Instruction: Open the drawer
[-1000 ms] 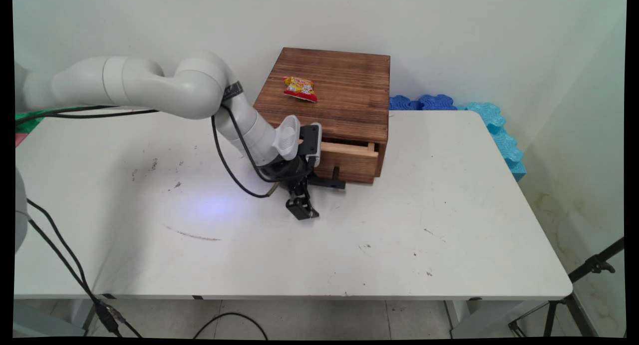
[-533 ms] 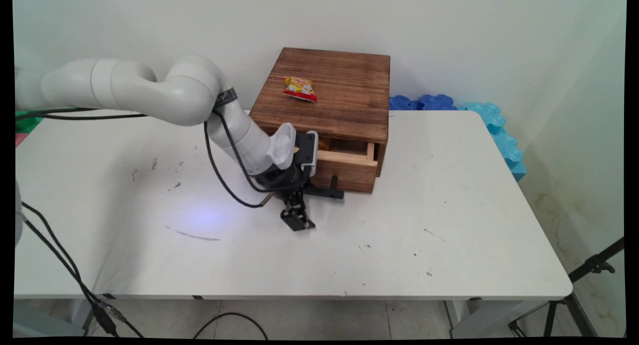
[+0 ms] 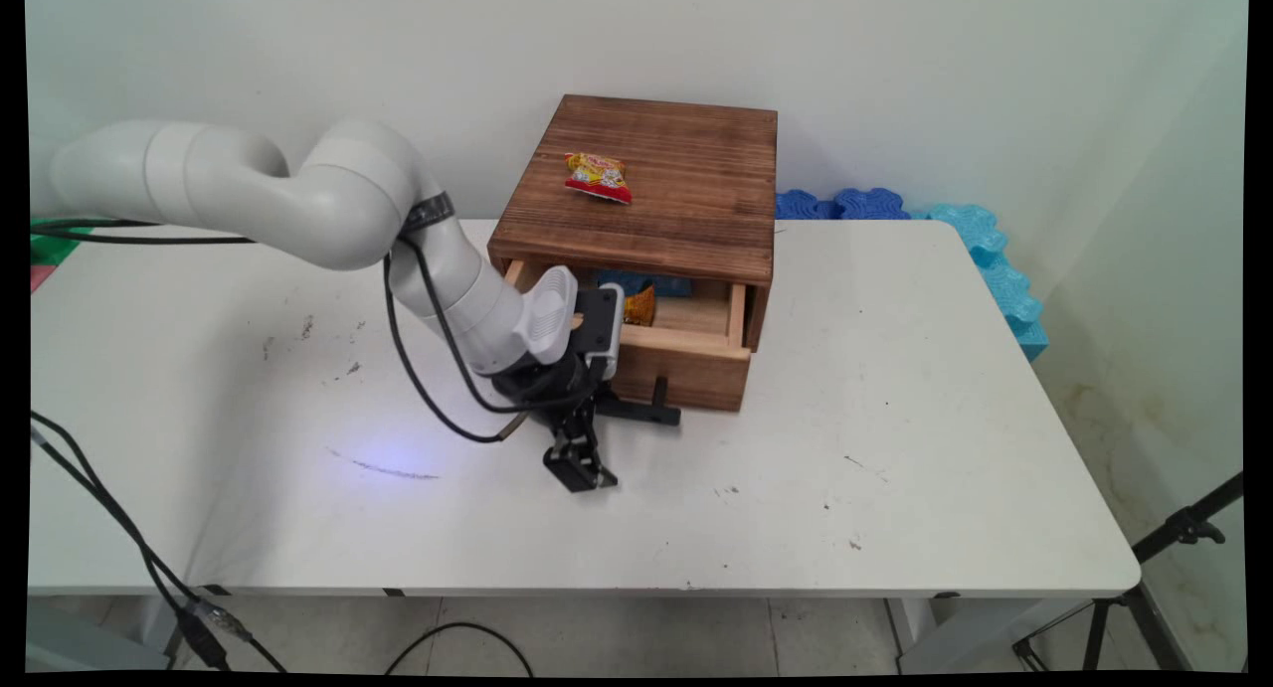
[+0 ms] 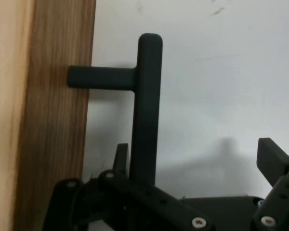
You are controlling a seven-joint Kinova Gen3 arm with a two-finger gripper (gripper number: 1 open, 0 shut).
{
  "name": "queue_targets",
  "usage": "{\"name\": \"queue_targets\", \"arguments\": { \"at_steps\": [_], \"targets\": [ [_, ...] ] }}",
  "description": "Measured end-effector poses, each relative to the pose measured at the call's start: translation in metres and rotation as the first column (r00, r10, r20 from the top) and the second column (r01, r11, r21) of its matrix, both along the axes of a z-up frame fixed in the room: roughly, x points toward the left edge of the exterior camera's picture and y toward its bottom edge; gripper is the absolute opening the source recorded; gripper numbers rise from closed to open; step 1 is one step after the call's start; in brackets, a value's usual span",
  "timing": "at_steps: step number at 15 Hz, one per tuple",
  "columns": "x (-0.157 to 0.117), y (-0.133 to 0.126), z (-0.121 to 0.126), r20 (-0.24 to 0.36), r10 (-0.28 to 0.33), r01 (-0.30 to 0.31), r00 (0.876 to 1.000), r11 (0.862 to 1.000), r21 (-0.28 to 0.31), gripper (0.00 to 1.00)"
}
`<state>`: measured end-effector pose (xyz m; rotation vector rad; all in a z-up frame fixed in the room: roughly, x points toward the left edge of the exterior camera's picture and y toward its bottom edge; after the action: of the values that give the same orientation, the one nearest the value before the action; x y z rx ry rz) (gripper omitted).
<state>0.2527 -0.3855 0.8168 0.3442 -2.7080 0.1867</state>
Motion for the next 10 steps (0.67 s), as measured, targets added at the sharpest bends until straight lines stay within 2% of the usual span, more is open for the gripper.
{"name": "queue_targets", "arguments": {
  "at_steps": [10],
  "targets": [
    [-0.003,0.039,0.004,-0.008,-0.021,0.022,1.0,0.999,0.034,1.0]
  ]
}}
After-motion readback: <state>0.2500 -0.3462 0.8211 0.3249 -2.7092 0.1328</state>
